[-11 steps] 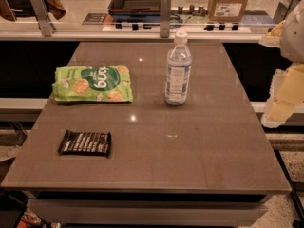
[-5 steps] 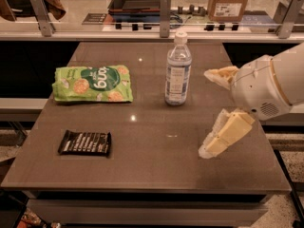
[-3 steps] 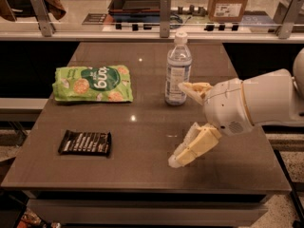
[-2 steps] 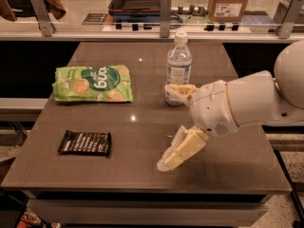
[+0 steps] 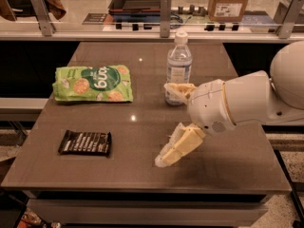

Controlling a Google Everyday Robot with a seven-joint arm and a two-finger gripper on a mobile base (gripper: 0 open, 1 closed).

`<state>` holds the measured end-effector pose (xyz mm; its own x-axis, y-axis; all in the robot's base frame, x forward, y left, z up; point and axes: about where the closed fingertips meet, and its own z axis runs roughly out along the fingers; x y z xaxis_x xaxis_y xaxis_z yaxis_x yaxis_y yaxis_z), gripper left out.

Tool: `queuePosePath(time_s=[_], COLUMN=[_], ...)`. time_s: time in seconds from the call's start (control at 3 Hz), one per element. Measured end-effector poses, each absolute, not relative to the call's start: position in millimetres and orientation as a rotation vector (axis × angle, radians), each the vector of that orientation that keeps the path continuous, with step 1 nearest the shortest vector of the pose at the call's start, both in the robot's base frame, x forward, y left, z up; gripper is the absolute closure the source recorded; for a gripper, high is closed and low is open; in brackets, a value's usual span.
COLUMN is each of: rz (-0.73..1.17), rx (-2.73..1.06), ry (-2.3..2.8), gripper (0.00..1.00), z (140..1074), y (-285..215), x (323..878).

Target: Pick rxbar chocolate

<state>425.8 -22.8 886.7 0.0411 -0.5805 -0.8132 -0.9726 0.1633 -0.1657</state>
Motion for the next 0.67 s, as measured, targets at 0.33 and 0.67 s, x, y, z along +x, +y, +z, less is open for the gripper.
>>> queuePosePath(time_s=[0.33,0.67], rz=[0.65,0.682], rx=[-1.472,-1.442], ry=[1.617,1.57], gripper=[0.0,0.0], z=[876,870], y=[-12,2], x=[441,451])
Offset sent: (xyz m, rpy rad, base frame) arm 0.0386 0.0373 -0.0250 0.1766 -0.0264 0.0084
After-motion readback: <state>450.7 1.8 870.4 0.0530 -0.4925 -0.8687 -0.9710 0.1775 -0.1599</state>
